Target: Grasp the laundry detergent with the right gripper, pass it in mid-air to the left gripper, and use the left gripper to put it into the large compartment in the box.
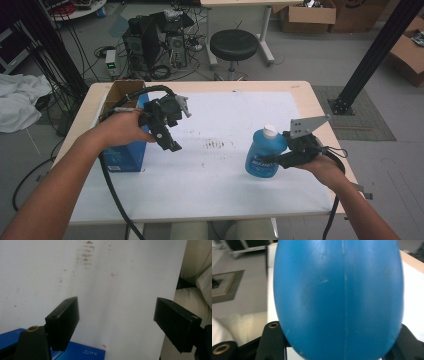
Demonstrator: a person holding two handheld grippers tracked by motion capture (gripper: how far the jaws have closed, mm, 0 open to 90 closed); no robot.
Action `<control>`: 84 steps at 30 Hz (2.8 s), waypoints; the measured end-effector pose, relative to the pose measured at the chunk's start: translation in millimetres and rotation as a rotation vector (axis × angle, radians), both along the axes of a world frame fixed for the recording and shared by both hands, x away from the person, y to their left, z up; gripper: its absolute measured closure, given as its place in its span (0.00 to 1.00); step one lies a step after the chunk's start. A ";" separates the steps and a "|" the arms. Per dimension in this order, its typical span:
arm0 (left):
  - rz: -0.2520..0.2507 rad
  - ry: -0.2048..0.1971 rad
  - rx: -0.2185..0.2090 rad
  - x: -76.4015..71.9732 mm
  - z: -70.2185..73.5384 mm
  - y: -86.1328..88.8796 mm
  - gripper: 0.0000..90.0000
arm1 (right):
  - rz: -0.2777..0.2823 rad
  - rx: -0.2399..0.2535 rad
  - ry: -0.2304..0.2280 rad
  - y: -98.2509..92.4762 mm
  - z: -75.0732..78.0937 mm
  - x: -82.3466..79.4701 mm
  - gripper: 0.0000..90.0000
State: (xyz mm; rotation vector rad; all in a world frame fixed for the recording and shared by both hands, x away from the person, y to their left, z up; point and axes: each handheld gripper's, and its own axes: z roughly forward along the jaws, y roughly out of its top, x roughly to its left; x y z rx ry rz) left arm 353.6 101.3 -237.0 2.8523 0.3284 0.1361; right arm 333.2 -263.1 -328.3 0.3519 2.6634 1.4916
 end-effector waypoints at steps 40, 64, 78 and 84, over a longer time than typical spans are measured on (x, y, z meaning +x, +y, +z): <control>-0.142 0.018 0.061 -5.6 43.6 -61.7 0.22 | 0.303 -0.041 0.008 98.0 0.7 38.5 0.50; -0.150 0.032 0.080 -2.0 45.9 -83.3 0.21 | 0.354 -0.052 -0.028 130.8 -5.9 43.4 0.50; -0.149 0.053 0.085 0.7 35.3 -91.5 0.21 | 0.350 -0.052 -0.027 132.9 -3.0 44.6 0.50; -0.158 0.056 0.097 1.7 26.7 -95.7 0.21 | 0.353 -0.053 -0.022 134.1 -1.1 43.9 0.50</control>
